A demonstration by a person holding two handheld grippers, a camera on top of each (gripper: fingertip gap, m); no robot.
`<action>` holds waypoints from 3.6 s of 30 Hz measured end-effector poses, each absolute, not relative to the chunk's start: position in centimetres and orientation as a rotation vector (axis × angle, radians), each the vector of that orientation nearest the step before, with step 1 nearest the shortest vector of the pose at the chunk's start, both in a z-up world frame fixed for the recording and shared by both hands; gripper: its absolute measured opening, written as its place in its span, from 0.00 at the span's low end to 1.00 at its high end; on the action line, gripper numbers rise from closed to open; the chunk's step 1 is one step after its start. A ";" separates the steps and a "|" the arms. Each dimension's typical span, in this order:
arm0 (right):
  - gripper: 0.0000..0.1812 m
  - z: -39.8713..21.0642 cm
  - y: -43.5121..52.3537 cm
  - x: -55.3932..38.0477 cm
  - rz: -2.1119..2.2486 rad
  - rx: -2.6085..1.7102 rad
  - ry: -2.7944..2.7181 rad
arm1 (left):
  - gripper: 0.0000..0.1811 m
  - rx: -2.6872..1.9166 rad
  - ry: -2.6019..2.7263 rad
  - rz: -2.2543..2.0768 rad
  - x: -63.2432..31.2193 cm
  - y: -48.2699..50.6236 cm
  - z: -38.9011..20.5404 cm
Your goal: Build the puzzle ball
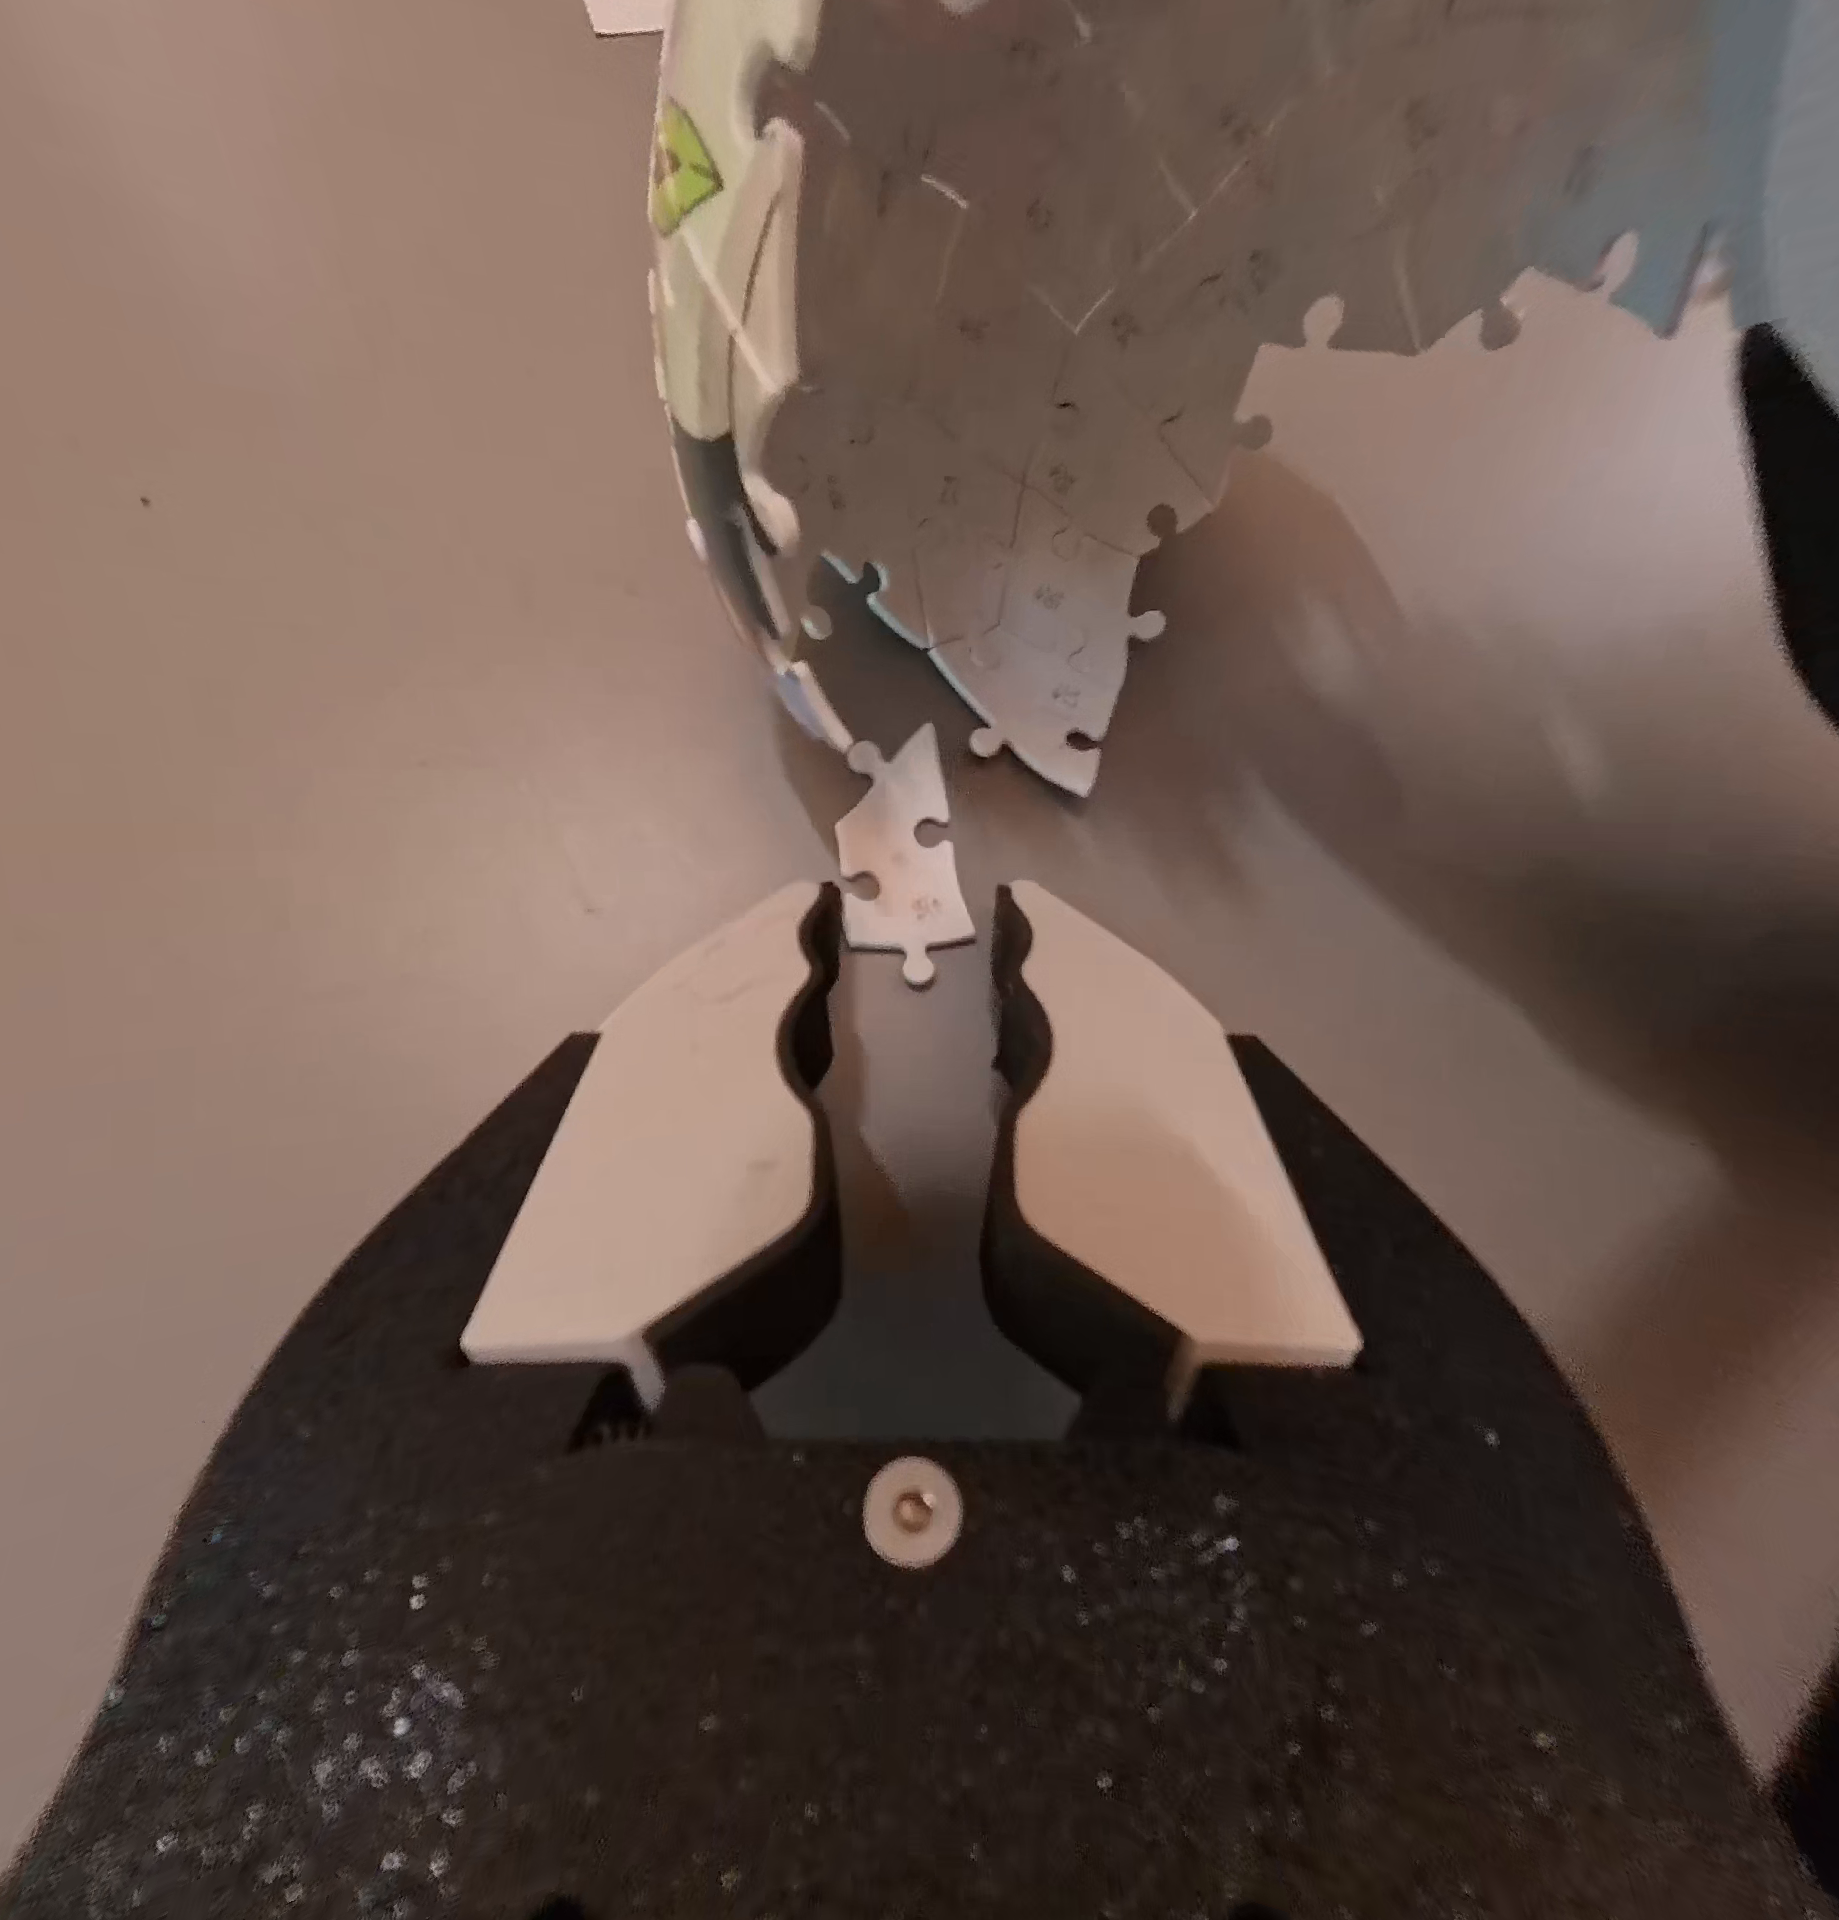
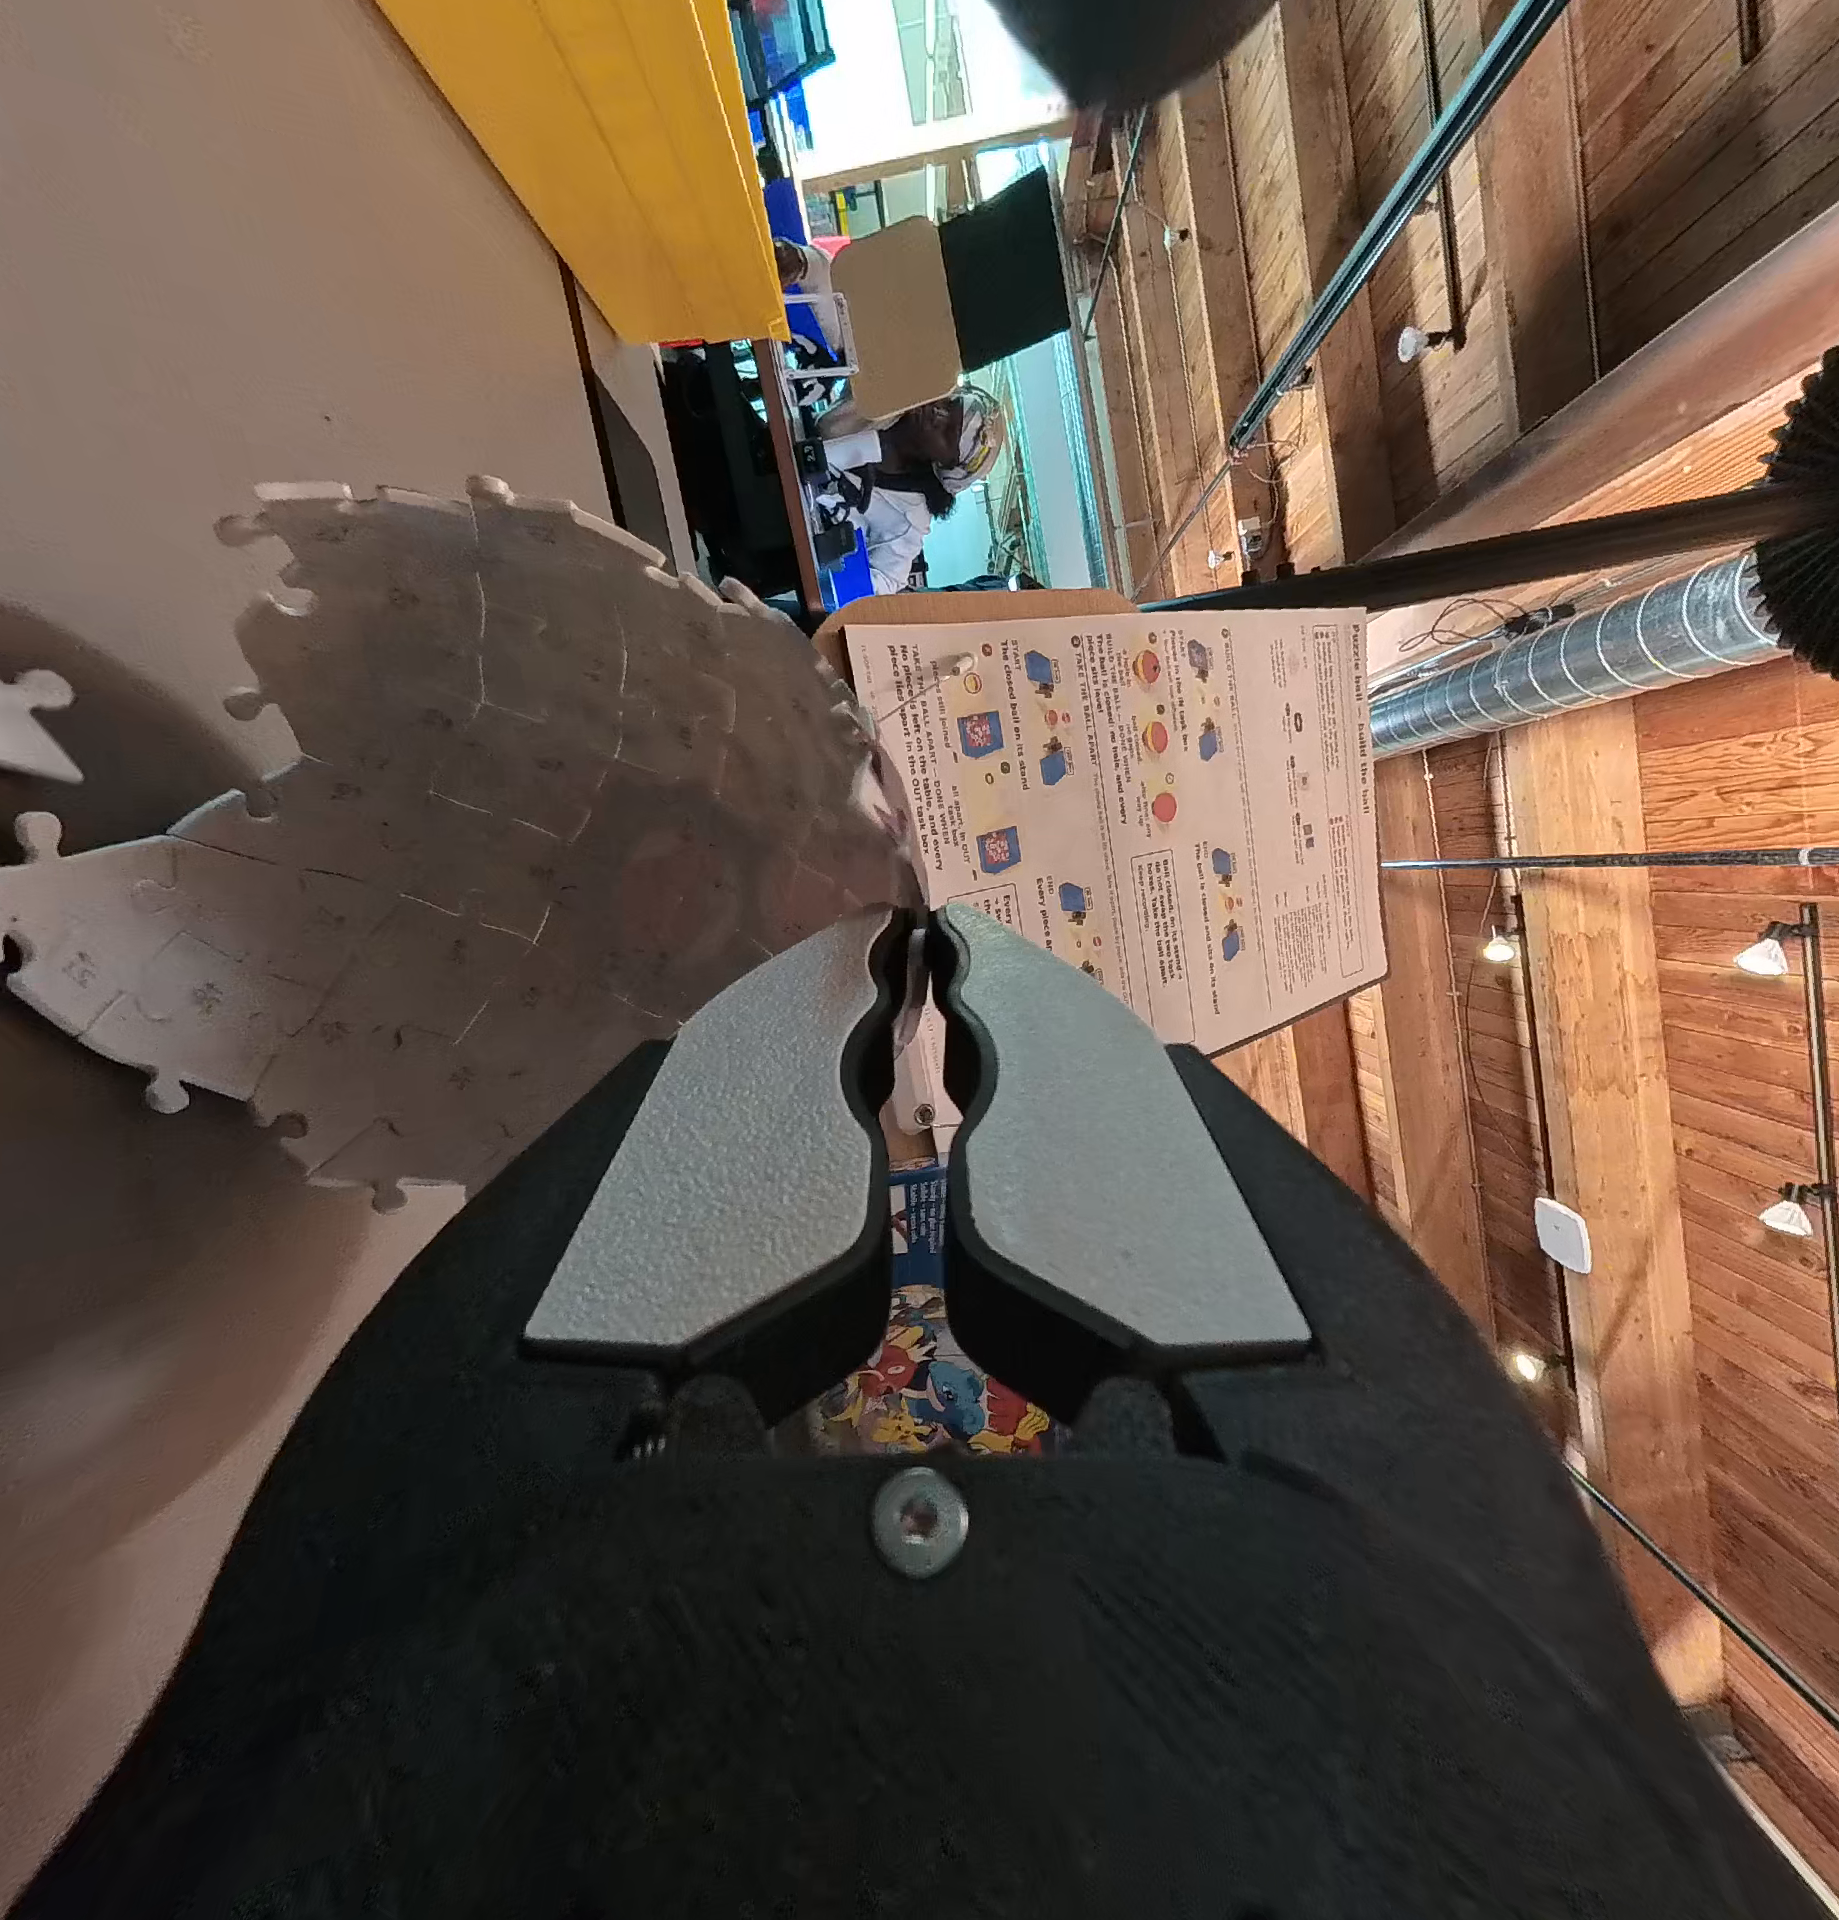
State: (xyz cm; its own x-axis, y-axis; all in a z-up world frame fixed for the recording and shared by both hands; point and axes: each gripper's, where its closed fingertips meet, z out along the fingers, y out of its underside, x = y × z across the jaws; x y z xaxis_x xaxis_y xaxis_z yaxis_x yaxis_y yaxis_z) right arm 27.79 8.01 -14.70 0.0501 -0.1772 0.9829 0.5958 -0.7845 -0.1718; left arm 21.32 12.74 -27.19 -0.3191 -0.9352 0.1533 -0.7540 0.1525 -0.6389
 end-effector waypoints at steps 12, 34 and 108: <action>0.02 -14.7 8.0 27.7 -1.796 -1.774 -0.425 | 0.18 -1.362 2.262 -0.918 21.6 12.5 -27.5; 0.02 -14.7 7.9 27.7 -1.790 -1.775 -0.419 | 0.23 -1.222 2.374 -0.904 22.2 12.7 -27.7; 0.02 -14.7 7.6 27.7 -1.812 -1.663 -0.353 | 0.13 -1.767 1.817 -0.874 23.4 12.2 -27.2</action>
